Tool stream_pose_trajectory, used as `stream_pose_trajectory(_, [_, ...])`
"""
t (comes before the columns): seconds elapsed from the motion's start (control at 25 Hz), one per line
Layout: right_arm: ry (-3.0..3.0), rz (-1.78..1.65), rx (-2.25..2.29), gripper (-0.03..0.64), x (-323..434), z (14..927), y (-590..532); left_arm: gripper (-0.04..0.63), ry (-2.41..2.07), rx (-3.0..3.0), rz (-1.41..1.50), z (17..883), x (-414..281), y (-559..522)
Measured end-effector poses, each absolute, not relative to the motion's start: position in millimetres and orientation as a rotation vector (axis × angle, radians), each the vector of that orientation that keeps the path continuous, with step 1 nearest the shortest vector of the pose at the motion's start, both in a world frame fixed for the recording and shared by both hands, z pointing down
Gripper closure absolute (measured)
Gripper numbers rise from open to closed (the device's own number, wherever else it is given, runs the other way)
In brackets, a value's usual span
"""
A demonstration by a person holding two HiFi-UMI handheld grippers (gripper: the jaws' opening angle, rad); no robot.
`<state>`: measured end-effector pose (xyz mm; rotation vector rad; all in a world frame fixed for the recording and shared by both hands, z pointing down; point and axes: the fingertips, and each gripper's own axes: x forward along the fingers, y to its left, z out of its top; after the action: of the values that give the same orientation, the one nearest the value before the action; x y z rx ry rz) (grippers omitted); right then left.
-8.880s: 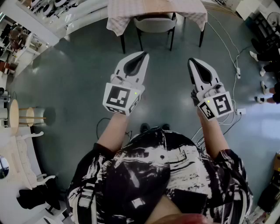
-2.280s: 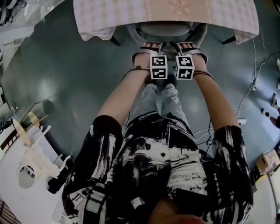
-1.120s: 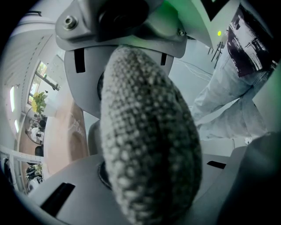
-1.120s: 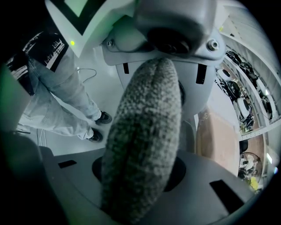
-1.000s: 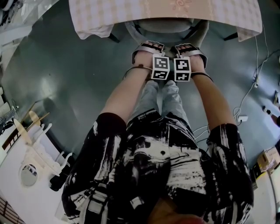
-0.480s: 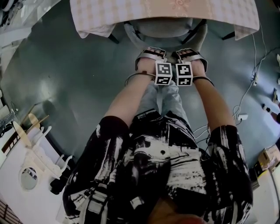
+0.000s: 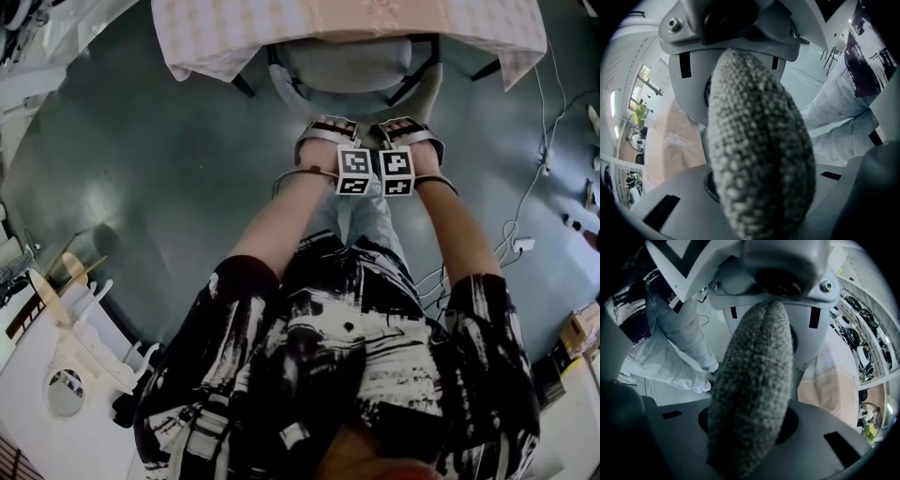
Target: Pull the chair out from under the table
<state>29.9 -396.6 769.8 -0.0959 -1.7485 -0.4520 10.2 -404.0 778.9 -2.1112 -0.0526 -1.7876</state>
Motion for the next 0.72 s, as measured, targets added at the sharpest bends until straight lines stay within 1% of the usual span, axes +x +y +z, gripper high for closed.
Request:
stream_pose_trajectory(0.28, [-1.749,-0.446,-0.097,0.515,27,767,-355,0.503,-0.055,-2.111,-1.786,776,7,-363])
stream_pose_trajectory(0.72, [-1.754,-0.458,-0.11,0.515,45,768,-286,0.503,-0.03,-2.118,-1.793,778,26,-294])
